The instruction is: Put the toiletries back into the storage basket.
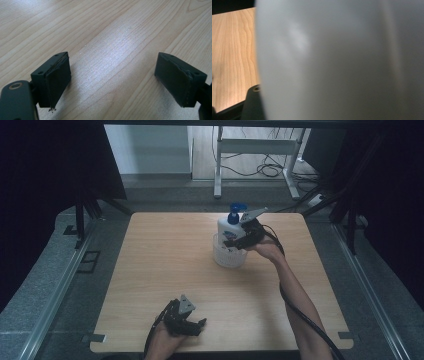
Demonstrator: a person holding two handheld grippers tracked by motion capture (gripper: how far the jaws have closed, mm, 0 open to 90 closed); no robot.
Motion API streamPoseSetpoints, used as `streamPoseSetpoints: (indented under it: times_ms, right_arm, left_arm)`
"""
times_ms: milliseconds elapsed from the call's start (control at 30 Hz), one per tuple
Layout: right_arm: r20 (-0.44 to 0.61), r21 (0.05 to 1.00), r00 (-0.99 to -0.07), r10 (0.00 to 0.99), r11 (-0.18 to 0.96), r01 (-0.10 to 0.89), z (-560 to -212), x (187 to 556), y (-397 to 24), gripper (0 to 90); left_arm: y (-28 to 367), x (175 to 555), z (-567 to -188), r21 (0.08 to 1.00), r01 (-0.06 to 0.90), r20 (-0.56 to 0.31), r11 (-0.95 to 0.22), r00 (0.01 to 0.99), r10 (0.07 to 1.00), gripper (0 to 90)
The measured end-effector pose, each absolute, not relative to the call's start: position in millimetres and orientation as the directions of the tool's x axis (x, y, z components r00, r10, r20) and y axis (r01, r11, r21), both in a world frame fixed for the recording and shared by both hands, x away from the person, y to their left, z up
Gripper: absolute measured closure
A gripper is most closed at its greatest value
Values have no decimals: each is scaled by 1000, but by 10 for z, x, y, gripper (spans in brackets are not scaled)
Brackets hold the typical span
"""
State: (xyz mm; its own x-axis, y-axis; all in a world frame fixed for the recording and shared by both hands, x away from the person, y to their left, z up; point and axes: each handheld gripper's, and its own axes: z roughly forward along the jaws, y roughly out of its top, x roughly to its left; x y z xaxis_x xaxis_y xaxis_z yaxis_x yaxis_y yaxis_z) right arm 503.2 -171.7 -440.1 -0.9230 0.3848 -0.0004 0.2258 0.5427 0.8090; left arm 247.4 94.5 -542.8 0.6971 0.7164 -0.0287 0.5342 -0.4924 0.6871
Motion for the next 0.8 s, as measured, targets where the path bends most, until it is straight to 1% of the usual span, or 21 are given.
streamPoseSetpoints:
  times_ms: [67, 100, 133, 200, 300, 567, 800]
  right_arm:
    - [0, 812, -922, 388, 538, 227, -4399, 5023, -1721, 228]
    - [0, 812, -922, 388, 538, 227, -4399, 5023, -1721, 228]
    - [-5, 813, -922, 386, 538, 221, -4390, 5004, -1721, 180]
    - [-7, 814, -922, 388, 537, 220, -4386, 4998, -1721, 172]
    - [-2, 822, -914, 405, 521, 229, -4372, 4971, -1717, 128]
    - [-12, 822, -906, 423, 520, 232, -4376, 4930, -1723, 89]
    - [-20, 833, -897, 442, 503, 229, -4345, 4884, -1762, 20]
  left_arm:
    - [945, 2474, -5428, 687, 534, -29, -493, 698, 716, 131]
    - [945, 2474, -5428, 687, 534, -29, -493, 698, 716, 131]
    - [945, 2475, -5429, 687, 534, -28, -492, 697, 716, 131]
    - [945, 2475, -5429, 687, 534, -28, -493, 698, 716, 131]
    - [944, 2474, -5429, 689, 534, -30, -490, 697, 716, 132]
    - [944, 2474, -5429, 689, 534, -30, -490, 697, 717, 131]
    - [943, 2474, -5429, 688, 534, -30, -491, 697, 717, 131]
